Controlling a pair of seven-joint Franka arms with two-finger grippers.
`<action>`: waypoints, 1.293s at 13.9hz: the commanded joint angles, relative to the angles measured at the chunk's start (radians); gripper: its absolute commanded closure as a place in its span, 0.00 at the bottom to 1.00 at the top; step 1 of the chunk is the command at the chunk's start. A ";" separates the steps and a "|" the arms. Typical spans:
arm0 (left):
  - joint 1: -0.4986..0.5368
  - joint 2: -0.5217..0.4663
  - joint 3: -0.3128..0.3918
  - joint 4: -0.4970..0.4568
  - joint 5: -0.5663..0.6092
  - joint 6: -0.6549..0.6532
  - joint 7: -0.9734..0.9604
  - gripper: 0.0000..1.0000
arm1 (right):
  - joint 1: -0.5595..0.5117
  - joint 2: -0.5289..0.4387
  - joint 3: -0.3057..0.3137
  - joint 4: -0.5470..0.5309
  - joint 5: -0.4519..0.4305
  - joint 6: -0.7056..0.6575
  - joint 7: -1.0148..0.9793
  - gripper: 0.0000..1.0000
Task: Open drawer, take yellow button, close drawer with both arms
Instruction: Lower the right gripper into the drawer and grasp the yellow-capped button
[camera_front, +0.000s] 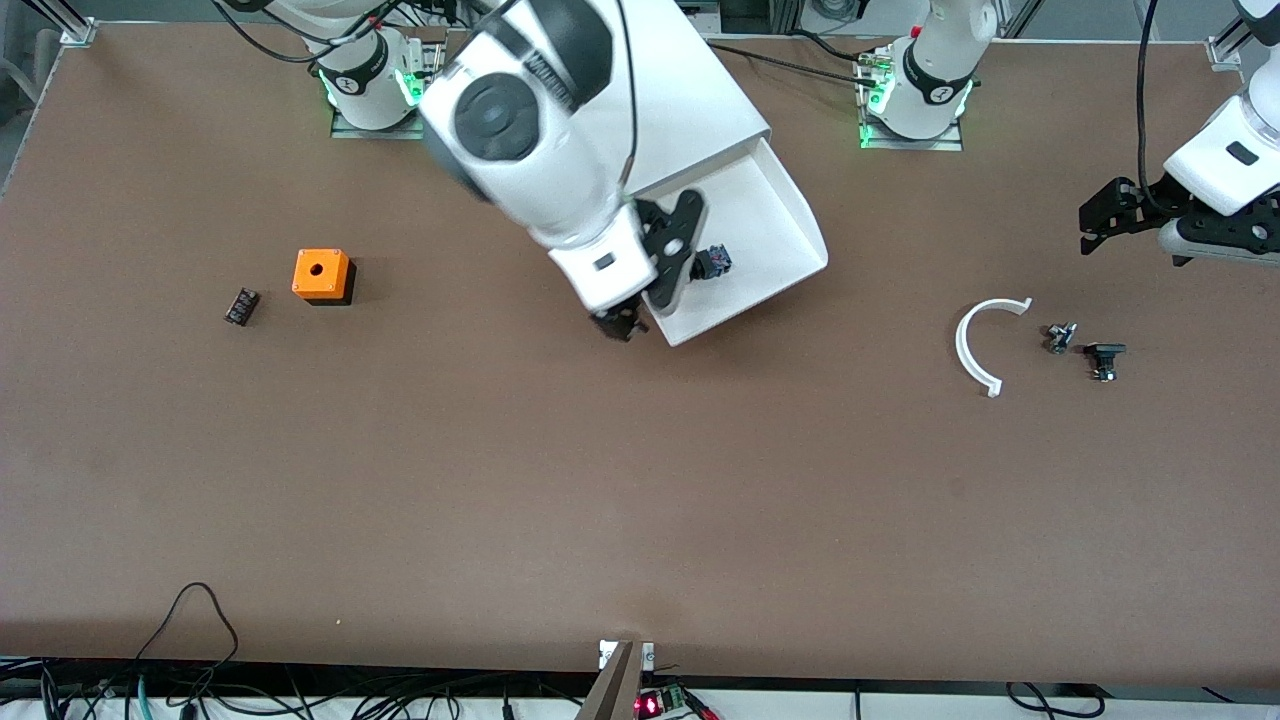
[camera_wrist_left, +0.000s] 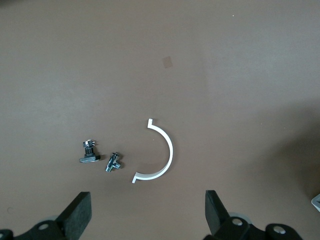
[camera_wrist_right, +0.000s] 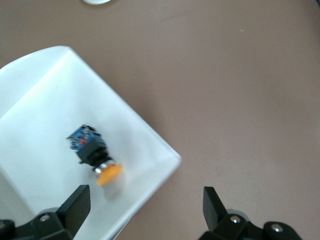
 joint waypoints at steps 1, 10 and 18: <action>0.001 0.002 0.001 0.005 0.018 -0.004 -0.013 0.00 | 0.081 0.037 -0.014 0.042 -0.060 -0.022 -0.026 0.00; 0.004 0.004 0.001 0.007 0.016 -0.004 -0.013 0.00 | 0.222 0.104 -0.150 0.043 -0.071 0.038 -0.158 0.00; 0.004 0.013 -0.007 0.007 0.027 -0.001 -0.008 0.00 | 0.296 0.123 -0.218 0.028 -0.081 0.021 -0.253 0.04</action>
